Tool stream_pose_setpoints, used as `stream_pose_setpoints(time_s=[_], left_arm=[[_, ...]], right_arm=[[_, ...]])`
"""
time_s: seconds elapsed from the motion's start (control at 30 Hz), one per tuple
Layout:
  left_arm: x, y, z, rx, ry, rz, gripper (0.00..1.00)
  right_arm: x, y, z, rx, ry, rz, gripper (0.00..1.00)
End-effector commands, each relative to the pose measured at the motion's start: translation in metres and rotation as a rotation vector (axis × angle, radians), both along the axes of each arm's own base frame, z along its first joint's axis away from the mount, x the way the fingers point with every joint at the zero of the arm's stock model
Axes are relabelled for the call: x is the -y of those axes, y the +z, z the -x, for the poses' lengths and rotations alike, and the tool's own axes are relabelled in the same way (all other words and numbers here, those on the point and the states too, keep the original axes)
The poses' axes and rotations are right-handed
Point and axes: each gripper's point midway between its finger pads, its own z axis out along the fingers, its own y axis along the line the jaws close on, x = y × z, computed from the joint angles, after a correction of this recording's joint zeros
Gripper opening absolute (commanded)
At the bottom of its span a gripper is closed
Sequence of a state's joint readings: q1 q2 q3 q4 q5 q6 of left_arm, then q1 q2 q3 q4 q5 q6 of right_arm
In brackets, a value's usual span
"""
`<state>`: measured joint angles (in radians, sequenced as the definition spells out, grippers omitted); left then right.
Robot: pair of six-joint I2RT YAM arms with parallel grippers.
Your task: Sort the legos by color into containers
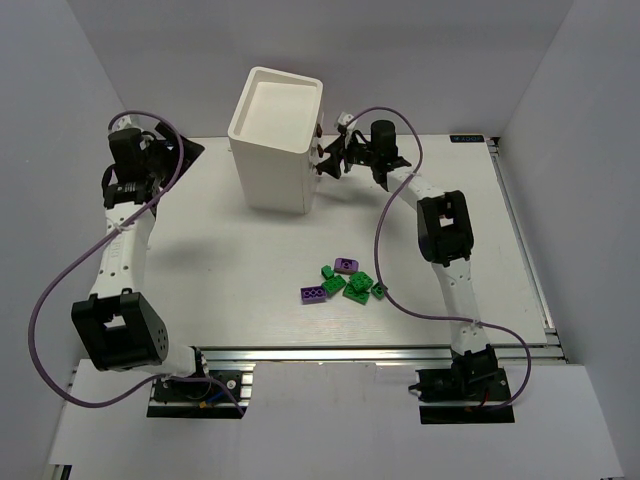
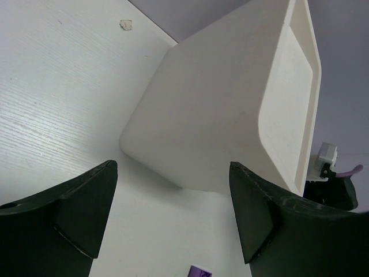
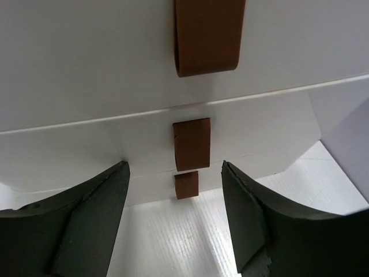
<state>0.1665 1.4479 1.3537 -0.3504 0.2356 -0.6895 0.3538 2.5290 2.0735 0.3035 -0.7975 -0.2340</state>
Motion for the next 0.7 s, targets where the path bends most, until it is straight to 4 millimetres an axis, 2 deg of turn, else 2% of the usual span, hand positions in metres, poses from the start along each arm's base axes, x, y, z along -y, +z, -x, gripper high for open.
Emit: stream_pose_setpoints(time_s=[0.0, 0.17, 0.33, 0.43, 0.67], left_arm=[[0.007, 0.011, 0.020, 0.019, -0.018, 0.006, 0.88], [0.009, 0.009, 0.038, 0.007, -0.011, 0.000, 0.88], [0.010, 0.003, 0.046, -0.008, -0.012, 0.003, 0.88], [0.014, 0.002, 0.050, -0.012, -0.020, 0.005, 0.88], [0.028, -0.002, 0.064, -0.024, -0.078, 0.013, 0.88]], right_arm=[[-0.008, 0.038, -0.009, 0.143, 0.032, -0.067, 0.70], [-0.006, 0.040, -0.015, 0.168, -0.006, -0.073, 0.68], [-0.007, 0.044, -0.017, 0.191, -0.017, -0.078, 0.65], [-0.006, 0.045, -0.014, 0.198, 0.009, -0.080, 0.58], [-0.010, 0.038, 0.006, 0.202, 0.128, -0.082, 0.33]])
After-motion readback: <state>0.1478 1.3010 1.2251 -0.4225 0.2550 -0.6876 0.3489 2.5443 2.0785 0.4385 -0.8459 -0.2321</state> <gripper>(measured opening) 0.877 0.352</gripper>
